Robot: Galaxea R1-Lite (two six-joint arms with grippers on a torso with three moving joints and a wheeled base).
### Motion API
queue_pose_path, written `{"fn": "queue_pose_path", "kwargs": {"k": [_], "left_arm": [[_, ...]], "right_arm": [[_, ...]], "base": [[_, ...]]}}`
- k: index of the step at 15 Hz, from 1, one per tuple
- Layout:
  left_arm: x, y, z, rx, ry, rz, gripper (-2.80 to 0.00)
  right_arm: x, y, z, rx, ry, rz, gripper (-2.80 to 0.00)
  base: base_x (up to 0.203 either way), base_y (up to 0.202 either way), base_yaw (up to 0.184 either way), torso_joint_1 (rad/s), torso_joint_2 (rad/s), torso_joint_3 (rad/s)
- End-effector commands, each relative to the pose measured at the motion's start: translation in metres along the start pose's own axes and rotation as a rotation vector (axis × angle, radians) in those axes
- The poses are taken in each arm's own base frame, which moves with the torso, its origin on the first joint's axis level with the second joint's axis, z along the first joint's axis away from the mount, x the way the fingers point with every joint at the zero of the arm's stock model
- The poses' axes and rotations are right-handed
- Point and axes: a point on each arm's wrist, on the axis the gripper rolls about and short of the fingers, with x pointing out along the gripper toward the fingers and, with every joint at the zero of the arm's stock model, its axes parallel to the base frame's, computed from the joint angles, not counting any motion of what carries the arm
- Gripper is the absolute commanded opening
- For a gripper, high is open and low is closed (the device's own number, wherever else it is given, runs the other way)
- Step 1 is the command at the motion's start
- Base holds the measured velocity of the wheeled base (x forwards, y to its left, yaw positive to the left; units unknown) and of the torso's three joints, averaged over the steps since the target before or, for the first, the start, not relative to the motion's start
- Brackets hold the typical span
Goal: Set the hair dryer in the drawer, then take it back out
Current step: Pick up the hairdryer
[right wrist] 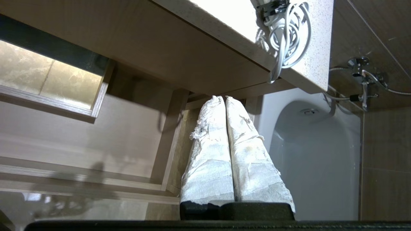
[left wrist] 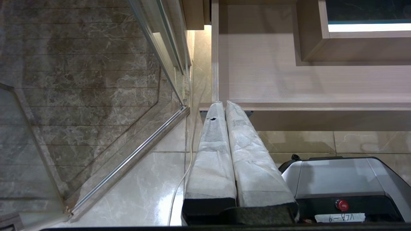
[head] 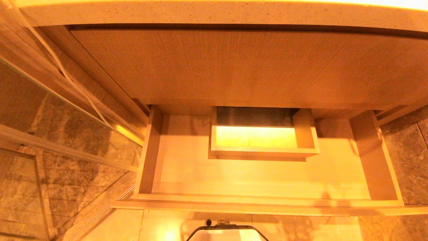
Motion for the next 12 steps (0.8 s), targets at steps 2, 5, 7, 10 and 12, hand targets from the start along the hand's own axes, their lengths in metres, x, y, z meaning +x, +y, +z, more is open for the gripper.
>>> {"fn": "queue_pose_path", "kwargs": {"k": [2,5,7,10,12], "left_arm": [[0.0,0.0,0.0,0.0,0.001,0.0,-2.8],[0.0,0.0,0.0,0.0,0.001,0.0,-2.8],[0.0,0.0,0.0,0.0,0.001,0.0,-2.8],[0.0,0.0,0.0,0.0,0.001,0.0,-2.8],[0.0,0.0,0.0,0.0,0.001,0.0,-2.8]], "right_arm": [[0.01,0.004,0.001,-0.004,0.005,0.0,-2.8],[0.025,0.009,0.002,0.04,0.019,0.006,-2.8],[0.032,0.014,-0.002,0.104,0.055,0.012,-2.8],[0.032,0.015,-0.005,0.107,0.096,-0.035,-2.8],[0.03,0.013,-0.003,0.112,0.09,-0.05,-2.8]], "base": [[0.0,0.0,0.0,0.0,0.0,0.0],[0.0,0.0,0.0,0.0,0.0,0.0],[0.0,0.0,0.0,0.0,0.0,0.0],[0.0,0.0,0.0,0.0,0.0,0.0],[0.0,0.0,0.0,0.0,0.0,0.0]]}}
